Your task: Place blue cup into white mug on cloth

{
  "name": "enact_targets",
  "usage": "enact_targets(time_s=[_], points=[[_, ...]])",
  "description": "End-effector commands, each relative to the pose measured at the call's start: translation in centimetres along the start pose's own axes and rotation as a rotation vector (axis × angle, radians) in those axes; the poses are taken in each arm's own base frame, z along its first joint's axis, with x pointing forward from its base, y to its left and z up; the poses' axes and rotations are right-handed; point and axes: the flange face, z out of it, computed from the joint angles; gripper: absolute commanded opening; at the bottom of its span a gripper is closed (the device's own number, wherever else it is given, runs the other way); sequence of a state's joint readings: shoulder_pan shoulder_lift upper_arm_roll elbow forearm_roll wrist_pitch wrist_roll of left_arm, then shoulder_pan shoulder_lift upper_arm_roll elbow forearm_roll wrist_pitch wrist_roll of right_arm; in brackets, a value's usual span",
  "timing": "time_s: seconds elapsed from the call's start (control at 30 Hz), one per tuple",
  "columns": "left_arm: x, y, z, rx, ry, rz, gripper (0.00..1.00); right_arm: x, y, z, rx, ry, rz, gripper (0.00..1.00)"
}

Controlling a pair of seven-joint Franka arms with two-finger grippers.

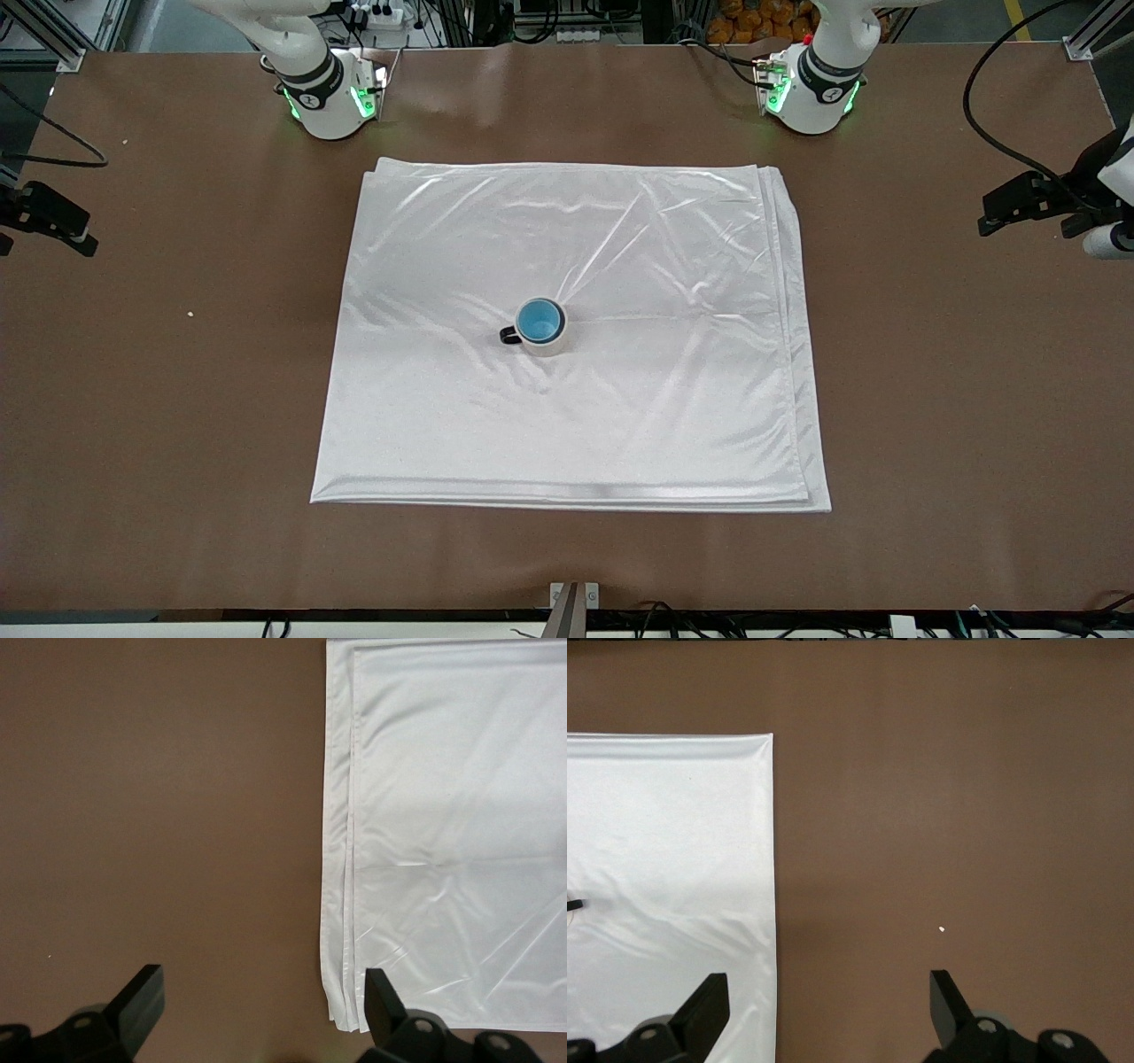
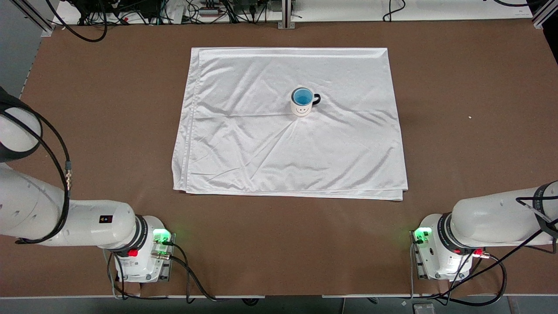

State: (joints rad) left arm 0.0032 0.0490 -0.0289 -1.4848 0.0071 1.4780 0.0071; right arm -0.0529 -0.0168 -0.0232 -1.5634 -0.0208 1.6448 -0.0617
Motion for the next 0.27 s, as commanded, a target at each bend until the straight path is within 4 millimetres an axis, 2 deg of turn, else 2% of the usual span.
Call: enact_targets(time_s=[0.0, 0.23], points=[[-0.68, 0.05, -0.2, -0.008, -0.005, 0.019, 1.0, -0.86, -0.02, -0.85, 0.004, 0.003, 0.012, 1.0], [-0.63, 0.13, -0.19, -0.008, -0.005, 0.019, 1.0, -0.9, -0.36, -0.86, 0.005, 0.002, 0.006, 1.0]])
